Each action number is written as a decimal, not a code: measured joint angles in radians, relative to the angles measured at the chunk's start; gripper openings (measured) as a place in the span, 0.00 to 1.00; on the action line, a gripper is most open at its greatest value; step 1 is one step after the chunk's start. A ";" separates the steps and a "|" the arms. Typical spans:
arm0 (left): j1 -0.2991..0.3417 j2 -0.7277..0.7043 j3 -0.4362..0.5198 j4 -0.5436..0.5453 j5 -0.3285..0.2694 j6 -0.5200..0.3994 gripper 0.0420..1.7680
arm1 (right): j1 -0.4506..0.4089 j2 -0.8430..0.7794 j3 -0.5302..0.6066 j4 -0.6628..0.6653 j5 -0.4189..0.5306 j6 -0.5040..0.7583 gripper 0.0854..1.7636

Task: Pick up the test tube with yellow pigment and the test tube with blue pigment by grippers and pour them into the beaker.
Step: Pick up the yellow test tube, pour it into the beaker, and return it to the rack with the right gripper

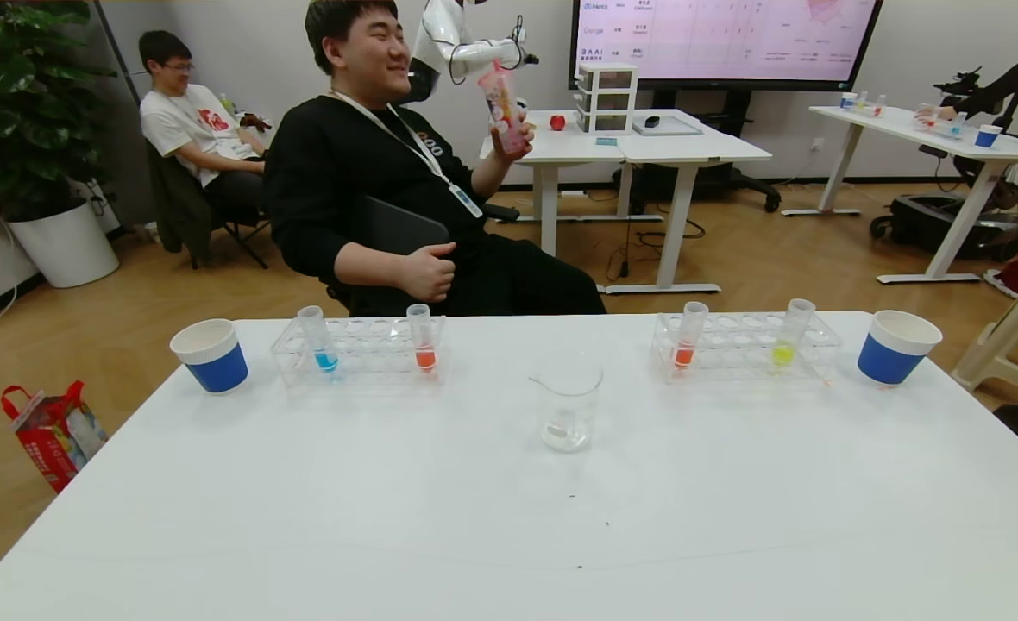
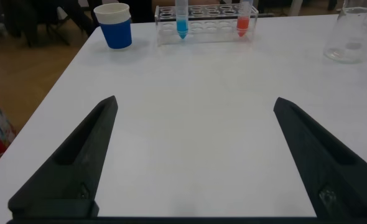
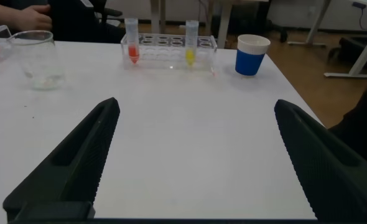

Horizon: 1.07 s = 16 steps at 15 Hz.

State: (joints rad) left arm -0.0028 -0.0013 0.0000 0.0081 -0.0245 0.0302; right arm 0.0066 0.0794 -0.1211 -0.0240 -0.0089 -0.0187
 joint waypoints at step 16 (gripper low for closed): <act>0.000 0.000 0.000 0.000 0.000 0.000 0.99 | -0.044 1.338 -0.334 -0.929 0.093 0.013 0.98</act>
State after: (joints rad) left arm -0.0023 -0.0013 0.0000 0.0077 -0.0245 0.0302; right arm -0.0370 1.4177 -0.4551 -0.9534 0.0845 -0.0057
